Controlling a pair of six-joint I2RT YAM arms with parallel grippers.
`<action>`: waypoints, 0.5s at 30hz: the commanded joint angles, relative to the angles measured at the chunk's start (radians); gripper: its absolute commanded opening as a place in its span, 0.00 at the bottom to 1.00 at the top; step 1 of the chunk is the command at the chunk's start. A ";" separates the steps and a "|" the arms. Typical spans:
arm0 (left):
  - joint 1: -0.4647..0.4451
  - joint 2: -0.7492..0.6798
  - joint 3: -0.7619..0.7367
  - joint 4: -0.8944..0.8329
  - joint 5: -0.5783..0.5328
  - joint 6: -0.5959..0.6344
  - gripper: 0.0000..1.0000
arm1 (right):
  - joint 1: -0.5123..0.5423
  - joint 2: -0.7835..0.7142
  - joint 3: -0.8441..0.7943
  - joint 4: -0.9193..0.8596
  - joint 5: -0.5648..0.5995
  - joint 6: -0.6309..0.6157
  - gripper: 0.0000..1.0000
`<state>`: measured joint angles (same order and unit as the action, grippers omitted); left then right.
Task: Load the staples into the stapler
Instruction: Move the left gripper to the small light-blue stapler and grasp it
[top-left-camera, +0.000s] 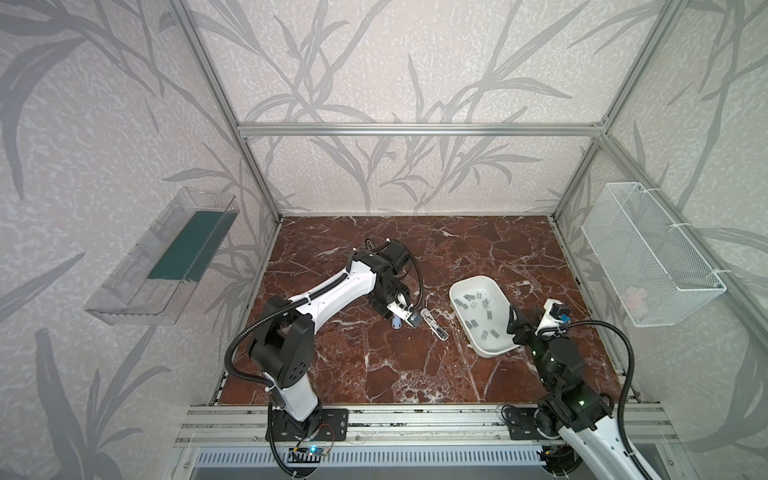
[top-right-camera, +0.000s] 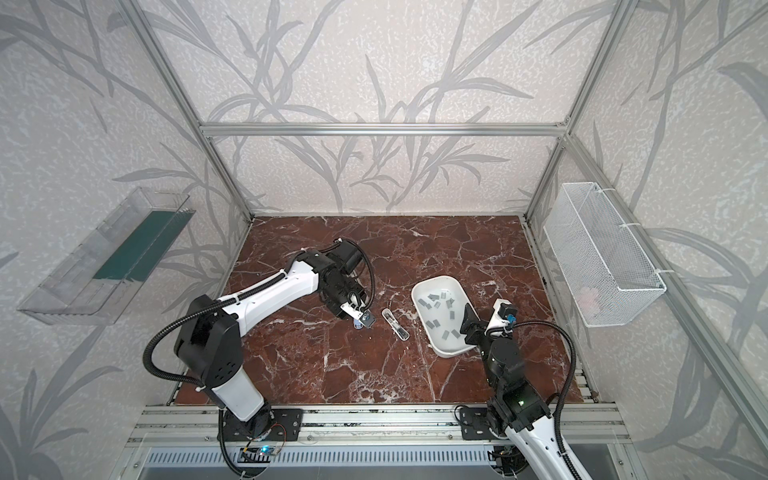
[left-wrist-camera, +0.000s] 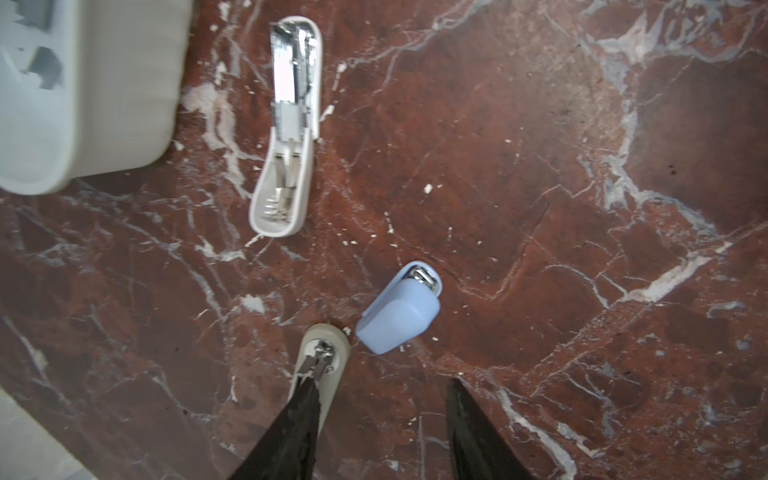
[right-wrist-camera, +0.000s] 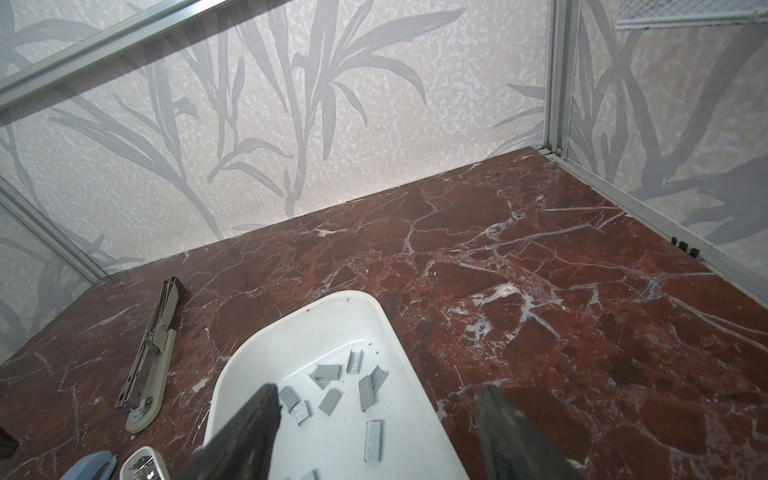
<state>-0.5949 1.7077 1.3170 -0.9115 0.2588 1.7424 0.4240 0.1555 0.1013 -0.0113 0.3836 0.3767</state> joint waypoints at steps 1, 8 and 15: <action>-0.008 0.000 -0.022 0.049 -0.016 0.082 0.50 | -0.003 -0.008 -0.007 -0.004 0.000 -0.001 0.75; -0.042 0.065 -0.041 0.102 -0.094 0.120 0.48 | -0.002 -0.009 -0.007 -0.004 0.001 0.000 0.75; -0.050 0.103 -0.045 0.120 -0.138 0.149 0.50 | -0.002 -0.010 -0.008 -0.006 -0.003 -0.001 0.75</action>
<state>-0.6422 1.8057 1.2842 -0.7834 0.1429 1.8149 0.4240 0.1555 0.1013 -0.0135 0.3836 0.3767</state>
